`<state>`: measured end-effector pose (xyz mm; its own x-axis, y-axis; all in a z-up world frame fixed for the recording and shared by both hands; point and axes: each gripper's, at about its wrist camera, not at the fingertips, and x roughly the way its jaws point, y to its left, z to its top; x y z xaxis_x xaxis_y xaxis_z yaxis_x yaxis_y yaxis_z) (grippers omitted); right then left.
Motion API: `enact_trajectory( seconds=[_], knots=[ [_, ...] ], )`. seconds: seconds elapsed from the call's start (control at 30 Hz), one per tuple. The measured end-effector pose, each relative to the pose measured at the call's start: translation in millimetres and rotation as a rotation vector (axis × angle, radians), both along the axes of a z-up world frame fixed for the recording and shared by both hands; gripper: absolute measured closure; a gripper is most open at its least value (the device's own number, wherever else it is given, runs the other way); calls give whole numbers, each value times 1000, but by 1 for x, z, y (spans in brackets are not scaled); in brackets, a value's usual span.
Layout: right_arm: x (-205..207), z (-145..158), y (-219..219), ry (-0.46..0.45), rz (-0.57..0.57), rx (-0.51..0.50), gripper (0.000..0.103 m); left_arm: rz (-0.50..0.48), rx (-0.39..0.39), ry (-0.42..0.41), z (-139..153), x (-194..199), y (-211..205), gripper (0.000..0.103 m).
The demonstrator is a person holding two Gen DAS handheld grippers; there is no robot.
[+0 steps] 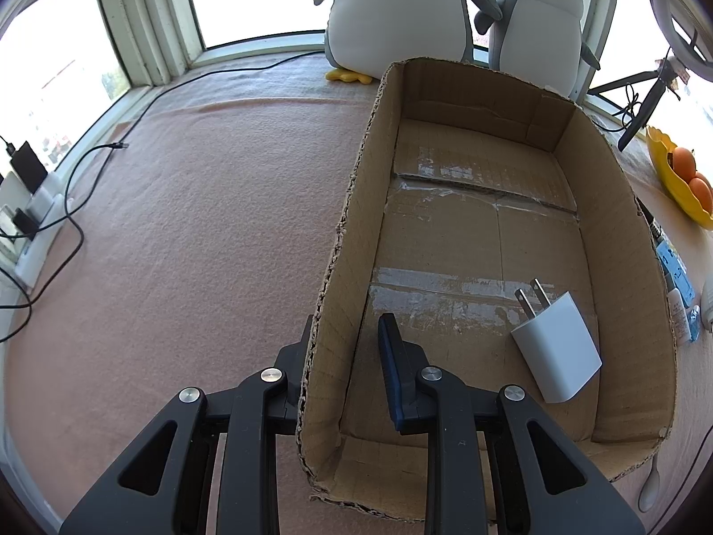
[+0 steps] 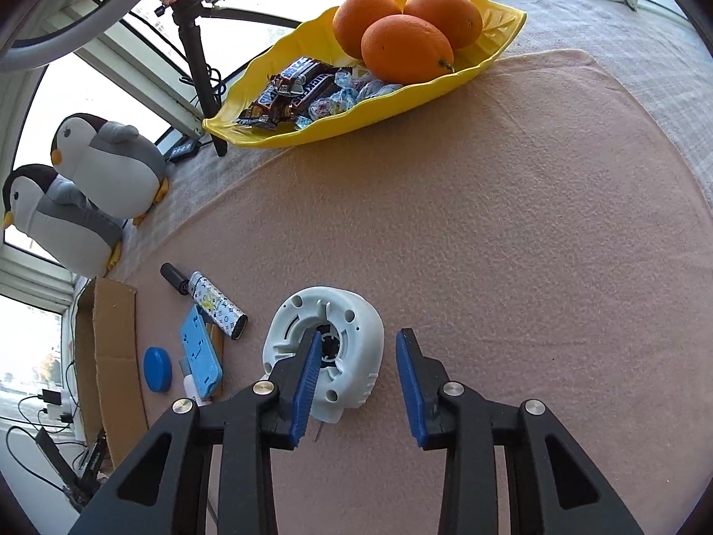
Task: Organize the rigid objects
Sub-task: 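Move the right gripper to the white plug-in device and grasp it, then carry the plug-in device into the box and release it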
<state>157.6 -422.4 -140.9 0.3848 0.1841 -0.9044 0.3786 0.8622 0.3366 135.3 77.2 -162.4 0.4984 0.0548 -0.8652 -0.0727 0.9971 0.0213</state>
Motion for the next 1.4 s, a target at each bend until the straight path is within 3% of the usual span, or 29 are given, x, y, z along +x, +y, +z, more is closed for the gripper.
enact_trajectory(
  seconds=[0.17,0.83,1.4],
  knots=[
    [1,0,3,4,20,-2,83,1,0,0,0,0,0,79],
    [-16,31,29,-99,47,-55,85,2,-9,-2,0,0,0,79],
    [-7,102,140,-267,275,-55,85,1,-28,-9,0,-3,3,79]
  ],
)
